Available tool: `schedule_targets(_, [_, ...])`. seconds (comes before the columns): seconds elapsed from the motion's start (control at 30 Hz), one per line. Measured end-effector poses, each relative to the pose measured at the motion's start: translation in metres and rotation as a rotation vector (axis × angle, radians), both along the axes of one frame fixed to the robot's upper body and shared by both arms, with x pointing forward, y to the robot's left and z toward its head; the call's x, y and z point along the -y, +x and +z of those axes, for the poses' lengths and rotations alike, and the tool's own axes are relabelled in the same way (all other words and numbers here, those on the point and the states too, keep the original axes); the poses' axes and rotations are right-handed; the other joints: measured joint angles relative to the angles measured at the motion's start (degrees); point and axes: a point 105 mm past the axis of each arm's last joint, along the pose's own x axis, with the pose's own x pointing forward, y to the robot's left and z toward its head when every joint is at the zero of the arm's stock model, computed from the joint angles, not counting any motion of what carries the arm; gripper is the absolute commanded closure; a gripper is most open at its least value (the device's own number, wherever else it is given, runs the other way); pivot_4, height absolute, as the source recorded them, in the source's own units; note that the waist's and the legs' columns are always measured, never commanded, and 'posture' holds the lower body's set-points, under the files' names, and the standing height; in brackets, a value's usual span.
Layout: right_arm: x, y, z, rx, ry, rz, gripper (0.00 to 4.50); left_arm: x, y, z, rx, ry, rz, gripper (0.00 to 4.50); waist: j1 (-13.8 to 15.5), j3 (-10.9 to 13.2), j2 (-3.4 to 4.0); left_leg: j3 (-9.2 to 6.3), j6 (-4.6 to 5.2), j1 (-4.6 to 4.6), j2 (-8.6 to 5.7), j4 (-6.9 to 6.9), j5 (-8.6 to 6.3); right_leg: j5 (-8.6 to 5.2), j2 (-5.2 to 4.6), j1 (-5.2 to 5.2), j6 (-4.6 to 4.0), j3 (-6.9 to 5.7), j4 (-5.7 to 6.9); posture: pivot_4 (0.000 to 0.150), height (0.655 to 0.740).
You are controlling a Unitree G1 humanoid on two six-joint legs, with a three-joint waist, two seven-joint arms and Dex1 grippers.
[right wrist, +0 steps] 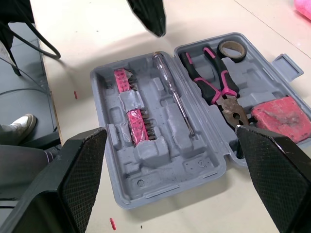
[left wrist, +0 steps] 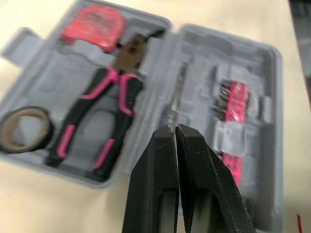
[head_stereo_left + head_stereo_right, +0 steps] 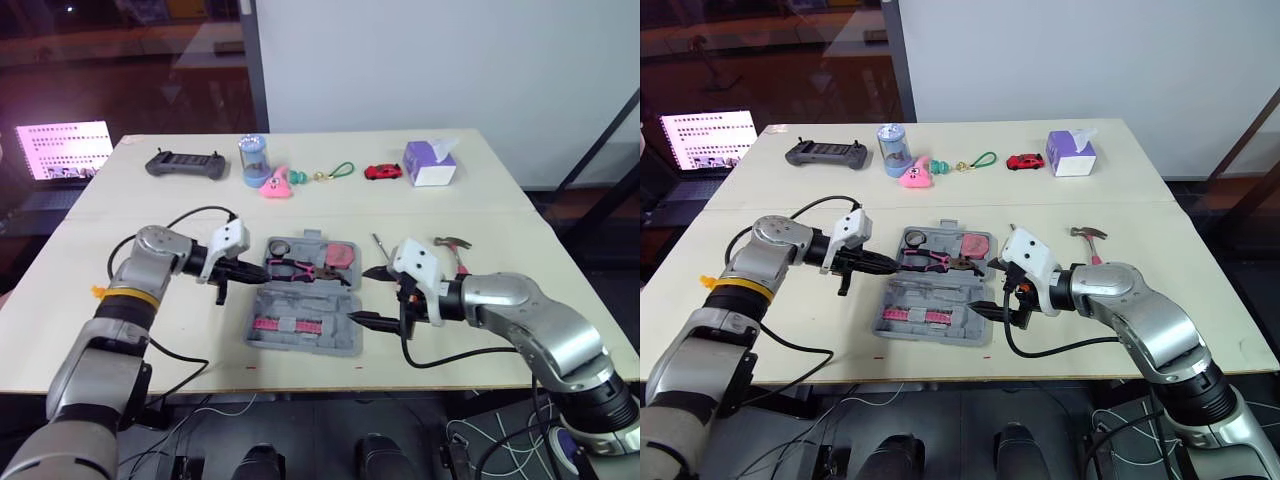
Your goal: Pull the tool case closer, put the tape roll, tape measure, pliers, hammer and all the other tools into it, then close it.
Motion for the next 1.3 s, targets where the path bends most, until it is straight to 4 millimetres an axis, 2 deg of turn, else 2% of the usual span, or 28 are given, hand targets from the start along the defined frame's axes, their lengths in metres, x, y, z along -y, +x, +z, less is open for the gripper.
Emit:
schedule_targets(0.17, [0.000,0.000,-0.001,-0.010,-0.005,-0.007,0.00,0.014,-0.001,-0.014,0.022,0.066,-0.057,4.47,0.0,0.0,0.00,0.00,0.02,0.00,0.00,0.00,-0.01,0.00,0.01,-0.01,0.00,0.00,0.01,0.150,0.7400])
schedule_targets(0.33, [0.000,-0.001,0.000,-0.008,-0.009,-0.009,0.00,0.025,0.007,-0.018,0.055,0.102,-0.058,4.47,0.0,0.0,0.00,0.00,0.06,0.00,0.00,0.01,-0.03,0.00,0.00,-0.01,0.00,0.00,0.01,0.150,0.7400])
schedule_targets(0.57, [0.000,-0.001,0.000,-0.014,-0.012,-0.015,0.00,0.023,0.011,-0.028,0.042,0.131,-0.029,4.47,-0.1,0.0,0.00,0.00,0.07,0.00,0.00,0.01,-0.04,0.00,0.01,-0.01,0.00,0.00,0.01,0.150,0.7400])
schedule_targets(0.77, [0.000,-0.002,-0.001,-0.016,-0.012,-0.015,0.00,0.029,0.010,-0.037,0.031,0.150,-0.042,4.47,0.0,0.0,0.00,0.00,0.08,0.00,0.00,0.03,-0.04,0.00,0.00,0.01,0.00,0.00,0.01,0.150,0.7400])
schedule_targets(1.3, [0.000,-0.002,-0.001,-0.017,-0.014,-0.013,0.00,0.039,0.013,-0.040,0.053,0.146,-0.051,4.47,0.2,0.0,0.01,-0.01,0.18,0.00,-0.01,0.18,-0.10,0.00,0.00,0.08,0.01,-0.03,0.05,0.150,0.7400])
